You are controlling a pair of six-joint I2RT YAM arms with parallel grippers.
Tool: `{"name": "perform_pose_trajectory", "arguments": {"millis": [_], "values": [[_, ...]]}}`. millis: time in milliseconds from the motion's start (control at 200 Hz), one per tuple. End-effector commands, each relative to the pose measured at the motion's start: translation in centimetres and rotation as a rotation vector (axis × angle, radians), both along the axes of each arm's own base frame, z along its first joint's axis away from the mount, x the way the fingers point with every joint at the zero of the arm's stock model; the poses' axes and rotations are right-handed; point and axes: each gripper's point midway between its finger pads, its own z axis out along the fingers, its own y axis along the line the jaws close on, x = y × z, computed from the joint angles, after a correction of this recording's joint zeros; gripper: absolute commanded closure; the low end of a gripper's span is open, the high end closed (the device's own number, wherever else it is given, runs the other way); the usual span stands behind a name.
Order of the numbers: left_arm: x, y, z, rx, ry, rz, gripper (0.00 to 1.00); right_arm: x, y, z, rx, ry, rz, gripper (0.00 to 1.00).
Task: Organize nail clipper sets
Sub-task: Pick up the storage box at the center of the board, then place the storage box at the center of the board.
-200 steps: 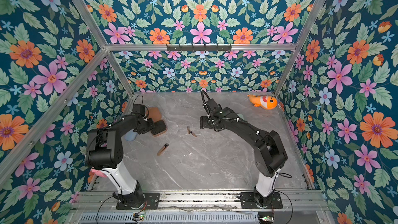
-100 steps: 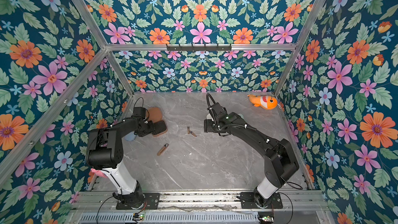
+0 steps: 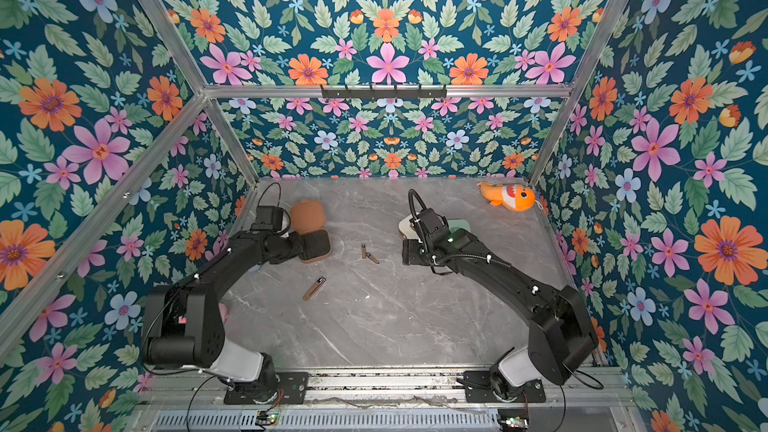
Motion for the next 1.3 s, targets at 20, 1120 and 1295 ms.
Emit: {"name": "perform_pose_trajectory", "arguments": {"millis": [20,1120,1295], "values": [[-3.0,-3.4,0.3,-0.098,0.008,0.007,1.0,-0.1,-0.6,0.1,0.003,-0.02,-0.021,0.23],[-16.5,-20.0,-5.8,-0.429,0.064,-0.025,0.47,-1.7,-1.2,-2.9,0.015,0.04,-0.035,0.24],[-16.3,-23.1,-4.5,-0.481,0.063,-0.098,0.43,-1.8,-1.5,-2.8,0.009,0.04,-0.042,0.24]]}}
